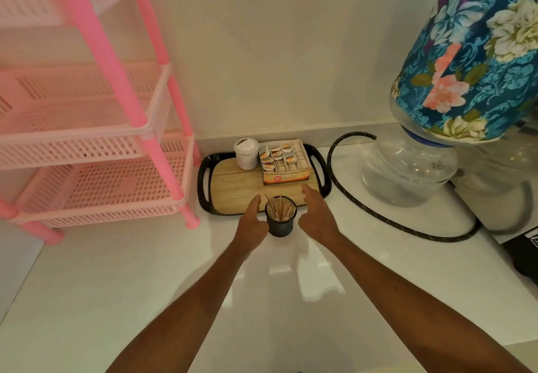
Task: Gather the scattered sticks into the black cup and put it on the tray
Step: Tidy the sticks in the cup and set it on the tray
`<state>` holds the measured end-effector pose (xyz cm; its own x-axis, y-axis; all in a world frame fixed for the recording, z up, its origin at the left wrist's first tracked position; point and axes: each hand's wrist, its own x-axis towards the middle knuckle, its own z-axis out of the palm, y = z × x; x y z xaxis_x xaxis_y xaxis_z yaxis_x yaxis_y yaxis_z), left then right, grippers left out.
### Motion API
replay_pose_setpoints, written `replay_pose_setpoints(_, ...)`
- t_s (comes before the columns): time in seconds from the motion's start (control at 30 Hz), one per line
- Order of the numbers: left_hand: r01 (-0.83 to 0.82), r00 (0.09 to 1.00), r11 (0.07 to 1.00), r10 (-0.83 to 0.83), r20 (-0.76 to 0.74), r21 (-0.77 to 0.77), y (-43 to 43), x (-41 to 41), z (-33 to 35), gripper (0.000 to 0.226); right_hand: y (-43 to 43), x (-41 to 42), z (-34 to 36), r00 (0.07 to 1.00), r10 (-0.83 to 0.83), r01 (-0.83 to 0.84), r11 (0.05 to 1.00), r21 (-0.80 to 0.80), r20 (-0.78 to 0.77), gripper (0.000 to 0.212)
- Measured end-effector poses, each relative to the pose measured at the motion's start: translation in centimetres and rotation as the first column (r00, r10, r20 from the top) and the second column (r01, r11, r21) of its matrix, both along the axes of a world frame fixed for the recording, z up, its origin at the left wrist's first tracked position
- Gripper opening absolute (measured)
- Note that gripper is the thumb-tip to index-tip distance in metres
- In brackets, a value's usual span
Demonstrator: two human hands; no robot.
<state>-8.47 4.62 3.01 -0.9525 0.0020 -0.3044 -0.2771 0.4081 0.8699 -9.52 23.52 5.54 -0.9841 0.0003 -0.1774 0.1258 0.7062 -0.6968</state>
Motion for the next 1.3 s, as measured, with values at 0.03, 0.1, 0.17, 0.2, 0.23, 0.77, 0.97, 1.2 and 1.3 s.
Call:
replay_pose_setpoints(0.03, 0.001, 1.0, 1.0, -0.001, 0.019, 0.01, 0.0, 0.0, 0.0, 0.086, 0.0, 0.2, -0.3, 0.998, 0.029, -0.028, 1.0, -0.005, 0.05, 0.098)
replay_pose_setpoints(0.1, 0.012, 0.998, 0.999, -0.015, 0.054, 0.052, 0.2, 0.2, 0.0, 0.081, -0.3, 0.6, -1.1, 0.991, 0.078, -0.074, 0.996, -0.043, 0.107, 0.105)
replay_pose_setpoints(0.17, 0.019, 0.998, 0.99, -0.028, 0.062, 0.137, 0.6, 0.4, 0.1, 0.077, -0.6, 0.9, -1.9, 0.989, 0.105, -0.087, 0.984, -0.157, 0.106, 0.1)
replay_pose_setpoints(0.2, 0.013, 0.998, 0.985, -0.025, 0.062, 0.175, 0.8, 0.5, 0.0, 0.076, -0.8, 1.1, -2.2, 0.991, 0.105, -0.087, 0.975, -0.207, 0.079, 0.093)
replay_pose_setpoints(0.23, -0.002, 0.998, 0.98, -0.012, 0.067, 0.198, 1.0, 0.6, 0.1, 0.074, -1.0, 1.3, -2.5, 0.995, 0.09, -0.077, 0.97, -0.232, 0.048, 0.087)
replay_pose_setpoints(0.77, -0.341, 0.931, 0.774, 0.202, 0.303, 0.533, -1.0, 1.8, -1.4, 0.049, -1.8, 3.8, -4.1, 0.985, 0.0, -0.038, 0.975, -0.221, -0.172, 0.083)
replay_pose_setpoints(0.97, -0.316, 0.94, 0.801, 0.194, 0.28, 0.508, -0.8, 1.9, -0.7, 0.052, -1.5, 4.4, -4.5, 0.988, 0.002, -0.035, 0.976, -0.214, -0.152, 0.083)
replay_pose_setpoints(1.2, -0.121, 0.992, 0.933, 0.12, 0.024, 0.339, 0.2, 1.9, -0.4, 0.043, -1.6, 4.8, -5.0, 0.997, -0.033, 0.013, 0.961, -0.276, -0.069, 0.089)
replay_pose_setpoints(1.3, 0.059, 0.993, 0.995, -0.05, -0.111, 0.084, 0.7, 2.1, -0.3, 0.065, -1.6, 5.1, -5.1, 0.999, -0.041, 0.028, 0.952, -0.304, -0.036, 0.087)
